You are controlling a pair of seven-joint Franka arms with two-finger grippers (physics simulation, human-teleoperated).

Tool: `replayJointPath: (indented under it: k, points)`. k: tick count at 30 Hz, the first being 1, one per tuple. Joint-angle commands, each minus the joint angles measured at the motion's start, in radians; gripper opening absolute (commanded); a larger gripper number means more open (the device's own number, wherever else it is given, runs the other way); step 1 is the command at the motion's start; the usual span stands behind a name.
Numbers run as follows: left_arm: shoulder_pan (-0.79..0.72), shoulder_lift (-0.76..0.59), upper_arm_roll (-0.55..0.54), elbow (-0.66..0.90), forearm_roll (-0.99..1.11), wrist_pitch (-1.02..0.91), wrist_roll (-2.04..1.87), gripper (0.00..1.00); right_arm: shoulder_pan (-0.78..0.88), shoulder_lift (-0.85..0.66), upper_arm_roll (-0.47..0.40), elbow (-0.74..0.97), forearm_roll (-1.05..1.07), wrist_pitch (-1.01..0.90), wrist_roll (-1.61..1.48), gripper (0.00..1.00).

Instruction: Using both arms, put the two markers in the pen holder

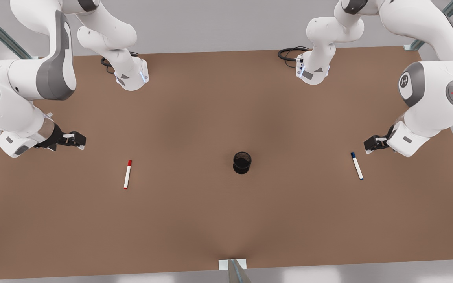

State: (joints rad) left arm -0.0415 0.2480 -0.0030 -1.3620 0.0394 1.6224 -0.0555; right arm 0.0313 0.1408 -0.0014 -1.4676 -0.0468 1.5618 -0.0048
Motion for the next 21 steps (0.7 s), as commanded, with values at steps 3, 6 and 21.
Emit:
replayJointPath:
  k: [3,6,21]
  points:
    - [0.006,0.014,0.002,0.000,0.000,0.005,0.092,1.00,0.004,0.000,0.000,0.001,0.001,0.003,0.003,1.00]
    - [0.084,0.108,0.002,-0.040,-0.023,0.149,0.088,1.00,0.002,0.000,0.000,0.001,0.001,0.003,0.002,1.00]
    - [0.221,0.261,0.002,-0.482,-0.076,0.760,0.095,0.91,0.002,0.000,0.000,0.001,0.019,0.001,0.000,1.00]
